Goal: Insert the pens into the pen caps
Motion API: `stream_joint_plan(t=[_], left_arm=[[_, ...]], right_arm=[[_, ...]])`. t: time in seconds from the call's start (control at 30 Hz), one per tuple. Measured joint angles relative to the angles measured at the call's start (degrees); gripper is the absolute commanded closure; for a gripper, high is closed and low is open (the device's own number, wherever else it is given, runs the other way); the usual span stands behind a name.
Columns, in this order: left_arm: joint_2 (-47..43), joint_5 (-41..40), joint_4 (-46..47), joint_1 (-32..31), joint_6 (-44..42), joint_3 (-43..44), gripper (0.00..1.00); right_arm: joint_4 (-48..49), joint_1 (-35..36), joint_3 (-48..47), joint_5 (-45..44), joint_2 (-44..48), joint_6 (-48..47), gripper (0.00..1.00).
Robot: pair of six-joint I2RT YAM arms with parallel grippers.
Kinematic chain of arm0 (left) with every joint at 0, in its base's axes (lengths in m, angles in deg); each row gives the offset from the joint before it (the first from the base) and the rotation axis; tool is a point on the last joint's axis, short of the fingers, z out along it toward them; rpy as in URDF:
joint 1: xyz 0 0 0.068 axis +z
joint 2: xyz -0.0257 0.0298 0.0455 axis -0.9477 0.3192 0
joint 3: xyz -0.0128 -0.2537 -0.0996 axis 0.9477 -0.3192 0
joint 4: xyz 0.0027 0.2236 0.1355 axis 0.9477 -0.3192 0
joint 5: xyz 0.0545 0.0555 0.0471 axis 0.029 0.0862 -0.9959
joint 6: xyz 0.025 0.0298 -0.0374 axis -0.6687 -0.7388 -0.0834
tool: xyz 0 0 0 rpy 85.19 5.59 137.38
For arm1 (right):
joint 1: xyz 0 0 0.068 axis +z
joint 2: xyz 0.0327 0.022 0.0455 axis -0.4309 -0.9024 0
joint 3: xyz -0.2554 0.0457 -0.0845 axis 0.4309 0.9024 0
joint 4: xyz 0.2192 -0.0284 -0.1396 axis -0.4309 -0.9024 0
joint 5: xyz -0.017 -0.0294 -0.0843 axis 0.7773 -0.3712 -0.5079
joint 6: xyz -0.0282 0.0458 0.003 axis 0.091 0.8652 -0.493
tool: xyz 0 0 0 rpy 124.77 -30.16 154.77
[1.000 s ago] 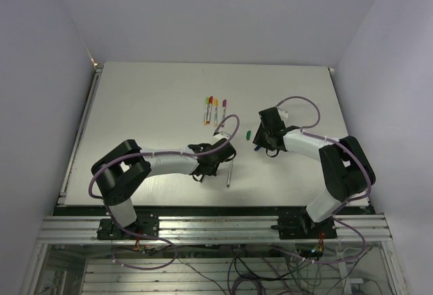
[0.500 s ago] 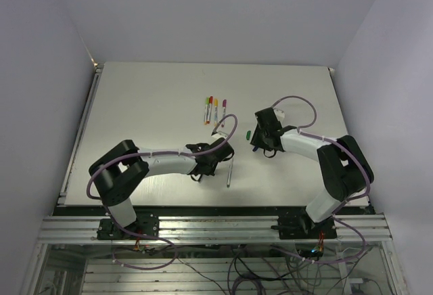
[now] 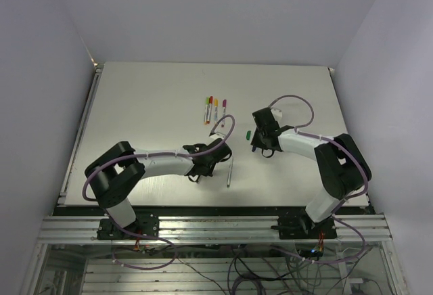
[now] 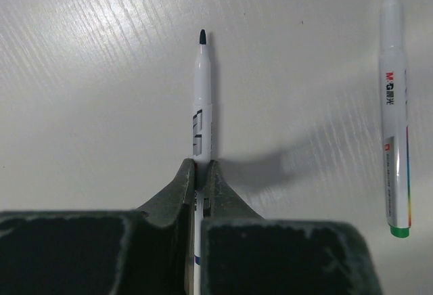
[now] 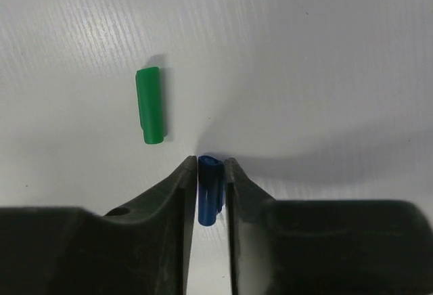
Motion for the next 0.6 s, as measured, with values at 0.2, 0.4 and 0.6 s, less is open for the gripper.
stream_joint_plan(t=[0.2, 0.4, 0.6], left_arm=[[-0.4, 0.0, 0.0, 0.1, 0.0, -0.5, 0.93], [-1.2, 0.0, 0.4, 0.2, 0.1, -1.3, 0.93], [-1.3, 0.2, 1.1, 0.4, 0.5, -1.4, 0.93]], right_arm=[[1.3, 0.0, -0.4, 1.2, -0.9, -0.9, 1.0], [2.2, 0.0, -0.5, 2.3, -1.3, -2.0, 1.0], [1.2, 0.1, 1.2, 1.2, 1.4, -2.5, 1.0]])
